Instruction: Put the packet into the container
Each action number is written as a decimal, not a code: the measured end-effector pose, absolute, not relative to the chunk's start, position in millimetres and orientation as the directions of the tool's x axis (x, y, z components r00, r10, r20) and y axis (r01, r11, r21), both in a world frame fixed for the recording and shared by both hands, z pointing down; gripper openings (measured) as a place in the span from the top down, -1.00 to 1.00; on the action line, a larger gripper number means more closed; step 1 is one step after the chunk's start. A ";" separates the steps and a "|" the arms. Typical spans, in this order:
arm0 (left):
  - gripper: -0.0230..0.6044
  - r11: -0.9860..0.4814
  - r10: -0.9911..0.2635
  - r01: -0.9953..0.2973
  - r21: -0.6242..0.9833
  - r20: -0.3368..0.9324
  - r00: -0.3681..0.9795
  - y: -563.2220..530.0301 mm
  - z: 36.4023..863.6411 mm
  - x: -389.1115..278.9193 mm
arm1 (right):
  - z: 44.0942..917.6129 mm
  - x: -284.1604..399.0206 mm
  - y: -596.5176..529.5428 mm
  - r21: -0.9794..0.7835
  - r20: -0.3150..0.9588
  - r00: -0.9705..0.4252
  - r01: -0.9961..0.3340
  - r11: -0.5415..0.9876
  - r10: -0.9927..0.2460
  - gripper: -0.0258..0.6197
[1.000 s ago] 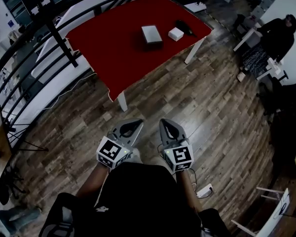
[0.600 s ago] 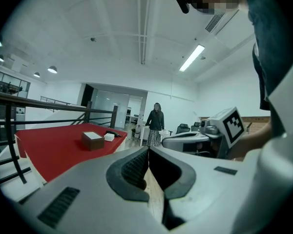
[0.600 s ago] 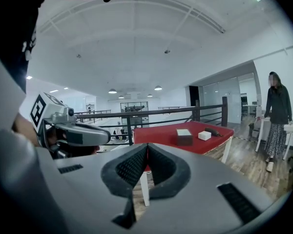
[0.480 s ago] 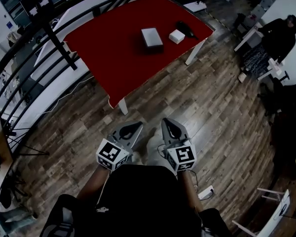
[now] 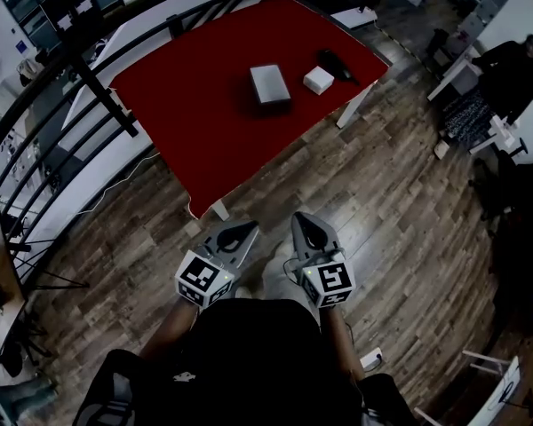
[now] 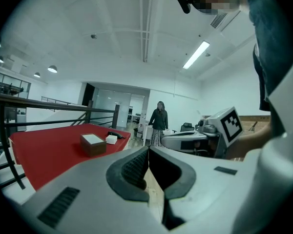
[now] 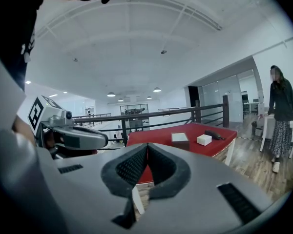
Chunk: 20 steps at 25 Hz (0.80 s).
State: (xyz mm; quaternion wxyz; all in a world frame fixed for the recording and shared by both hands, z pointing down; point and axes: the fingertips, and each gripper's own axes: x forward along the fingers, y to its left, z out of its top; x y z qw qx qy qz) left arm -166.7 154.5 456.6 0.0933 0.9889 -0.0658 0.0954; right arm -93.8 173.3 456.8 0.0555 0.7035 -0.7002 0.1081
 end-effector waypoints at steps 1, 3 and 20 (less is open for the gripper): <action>0.89 -0.974 -0.112 -0.148 0.170 0.204 0.973 151.1 457.0 -158.0 | 456.9 -84.6 168.8 -0.076 0.229 -0.005 -0.997 -0.013 -0.973 0.85; 0.90 -0.974 -0.114 -0.151 0.168 0.210 0.971 143.5 457.6 -141.0 | 456.9 -67.0 159.7 -0.085 0.224 -0.013 -0.996 -0.006 -0.975 0.85; 0.90 -0.967 -0.165 -0.201 0.159 0.211 0.963 100.6 437.9 -28.9 | 439.5 46.7 108.6 -0.110 0.176 -0.059 -0.993 0.040 -0.983 0.85</action>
